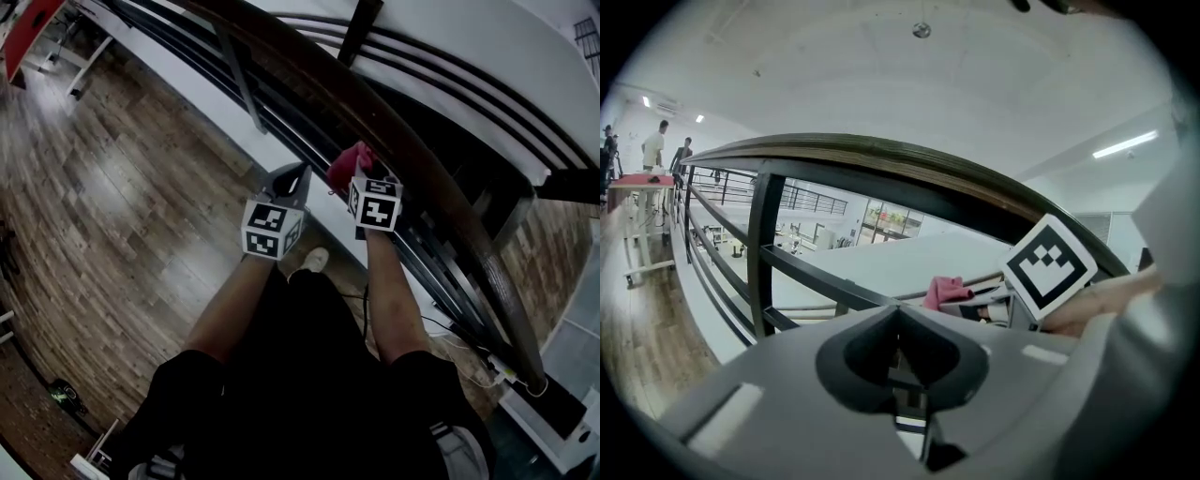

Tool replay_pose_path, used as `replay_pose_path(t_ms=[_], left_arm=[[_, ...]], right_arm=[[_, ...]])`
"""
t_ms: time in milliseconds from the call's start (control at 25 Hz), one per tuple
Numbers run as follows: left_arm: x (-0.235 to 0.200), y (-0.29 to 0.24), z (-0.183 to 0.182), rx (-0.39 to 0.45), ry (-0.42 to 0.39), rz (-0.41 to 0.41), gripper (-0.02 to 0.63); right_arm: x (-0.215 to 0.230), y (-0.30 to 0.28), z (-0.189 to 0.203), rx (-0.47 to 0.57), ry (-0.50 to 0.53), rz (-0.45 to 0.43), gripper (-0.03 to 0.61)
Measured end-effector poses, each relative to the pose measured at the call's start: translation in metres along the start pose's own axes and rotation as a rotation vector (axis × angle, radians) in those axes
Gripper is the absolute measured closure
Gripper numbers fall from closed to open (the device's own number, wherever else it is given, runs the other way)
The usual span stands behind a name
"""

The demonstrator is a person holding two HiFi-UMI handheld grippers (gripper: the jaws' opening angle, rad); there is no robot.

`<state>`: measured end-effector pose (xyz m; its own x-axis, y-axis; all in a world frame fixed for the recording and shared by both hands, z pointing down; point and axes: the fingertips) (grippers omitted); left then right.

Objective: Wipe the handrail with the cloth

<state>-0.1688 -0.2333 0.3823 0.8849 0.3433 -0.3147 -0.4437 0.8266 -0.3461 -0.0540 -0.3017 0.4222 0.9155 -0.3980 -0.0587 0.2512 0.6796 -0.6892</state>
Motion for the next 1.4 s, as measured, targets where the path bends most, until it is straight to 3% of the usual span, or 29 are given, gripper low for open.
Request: replay_pose_path(t_ms=[200, 520, 880, 1400], left_arm=[[0.018, 0.0, 0.003, -0.01, -0.006, 0.014, 0.615], [0.041, -0.025, 0.015, -0.112, -0.052, 0.166, 0.615], [0.058, -0.037, 0.009, -0.164, -0.109, 0.267, 0.615], [0.11, -0.058, 0.021, -0.207, -0.163, 0.343, 0.615]], right_arm=[[0.012, 0.014, 0.016, -0.003, -0.026, 0.02, 0.528], [0.024, 0.03, 0.035, -0.007, -0.129, 0.091, 0.528], [0.046, 0.048, 0.049, -0.014, -0.203, 0.155, 0.526], [0.088, 0.081, 0.088, -0.029, -0.304, 0.209, 0.526]])
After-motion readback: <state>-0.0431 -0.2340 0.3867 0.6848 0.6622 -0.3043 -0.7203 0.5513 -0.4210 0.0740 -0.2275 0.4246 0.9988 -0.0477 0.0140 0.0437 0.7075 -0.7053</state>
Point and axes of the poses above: the fingertips, and each gripper's own axes: y backward along the fingers, x to its right, z out of its underside, and after that the axes turned 3 degrees about z, right-handed
